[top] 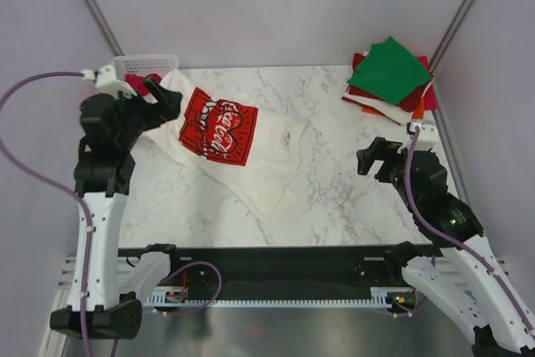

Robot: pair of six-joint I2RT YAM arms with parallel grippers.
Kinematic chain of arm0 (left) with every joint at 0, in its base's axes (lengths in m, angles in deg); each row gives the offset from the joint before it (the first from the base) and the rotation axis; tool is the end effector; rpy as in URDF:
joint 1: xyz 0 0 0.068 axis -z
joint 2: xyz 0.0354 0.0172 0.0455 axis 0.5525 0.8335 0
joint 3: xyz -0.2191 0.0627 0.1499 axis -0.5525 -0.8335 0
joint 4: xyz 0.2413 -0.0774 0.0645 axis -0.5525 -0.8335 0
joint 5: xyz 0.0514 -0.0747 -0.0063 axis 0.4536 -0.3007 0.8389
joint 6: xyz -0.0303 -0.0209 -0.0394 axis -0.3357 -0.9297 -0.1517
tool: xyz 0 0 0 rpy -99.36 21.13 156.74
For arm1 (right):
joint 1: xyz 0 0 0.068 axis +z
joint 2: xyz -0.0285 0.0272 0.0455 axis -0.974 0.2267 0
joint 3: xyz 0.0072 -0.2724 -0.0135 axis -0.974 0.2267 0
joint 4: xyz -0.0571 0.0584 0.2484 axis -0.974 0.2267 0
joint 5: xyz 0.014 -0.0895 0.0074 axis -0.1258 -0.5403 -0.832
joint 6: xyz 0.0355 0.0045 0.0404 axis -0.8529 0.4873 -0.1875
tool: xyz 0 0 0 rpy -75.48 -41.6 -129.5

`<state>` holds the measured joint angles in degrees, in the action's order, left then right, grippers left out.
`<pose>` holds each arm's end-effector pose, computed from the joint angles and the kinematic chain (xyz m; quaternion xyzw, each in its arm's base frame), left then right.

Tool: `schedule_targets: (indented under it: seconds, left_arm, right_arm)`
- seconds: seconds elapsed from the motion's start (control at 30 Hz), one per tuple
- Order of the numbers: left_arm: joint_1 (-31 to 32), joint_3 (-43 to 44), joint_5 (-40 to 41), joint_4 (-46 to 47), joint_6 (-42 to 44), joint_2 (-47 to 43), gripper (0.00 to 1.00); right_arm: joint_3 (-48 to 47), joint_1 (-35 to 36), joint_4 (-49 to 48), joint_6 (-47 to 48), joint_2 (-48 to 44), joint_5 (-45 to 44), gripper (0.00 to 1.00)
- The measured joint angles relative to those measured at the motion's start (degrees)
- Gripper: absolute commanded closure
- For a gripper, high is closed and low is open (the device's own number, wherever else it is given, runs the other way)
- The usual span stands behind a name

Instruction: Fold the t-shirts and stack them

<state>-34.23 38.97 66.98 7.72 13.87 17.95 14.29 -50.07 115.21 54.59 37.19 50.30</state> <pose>0.1731 -0.0021 0.4627 -0.1093 0.7244 -0.1732 0.6583 0.1164 0.0453 0.3449 0.0859 0.8101 0.1178 0.5678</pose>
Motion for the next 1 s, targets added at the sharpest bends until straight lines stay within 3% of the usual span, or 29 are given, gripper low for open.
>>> schedule_targets:
  seconds: [0.13, 0.27, 0.5, 0.67, 1.0]
  left_arm:
    - [0.07, -15.19, -4.13, -8.52, -0.07, -0.7, 0.07]
    - [0.07, -23.67, -7.26, -14.56, -0.07, -8.52, 0.07]
    - [0.07, -25.51, -9.35, -15.1, -0.11, -17.42, 0.08]
    - [0.07, -29.35, -10.01, -14.88, -0.72, -16.48, 0.08]
    - [0.07, -30.21, -9.99, -14.21, -0.94, -18.12, 0.08]
  right_arm:
    - [0.17, 0.02, -3.06, -0.9, 7.28, 9.01, 0.02]
    - [2.99, 1.66, -9.64, -4.63, 18.38, 18.88, 0.02]
    - [3.45, 16.79, -16.55, -8.85, 39.98, 23.26, 0.06]
    - [2.8, 18.16, -18.56, -11.13, 48.72, 22.45, 0.22]
    - [1.95, 19.52, -22.27, -12.28, 56.59, 20.33, 0.31]
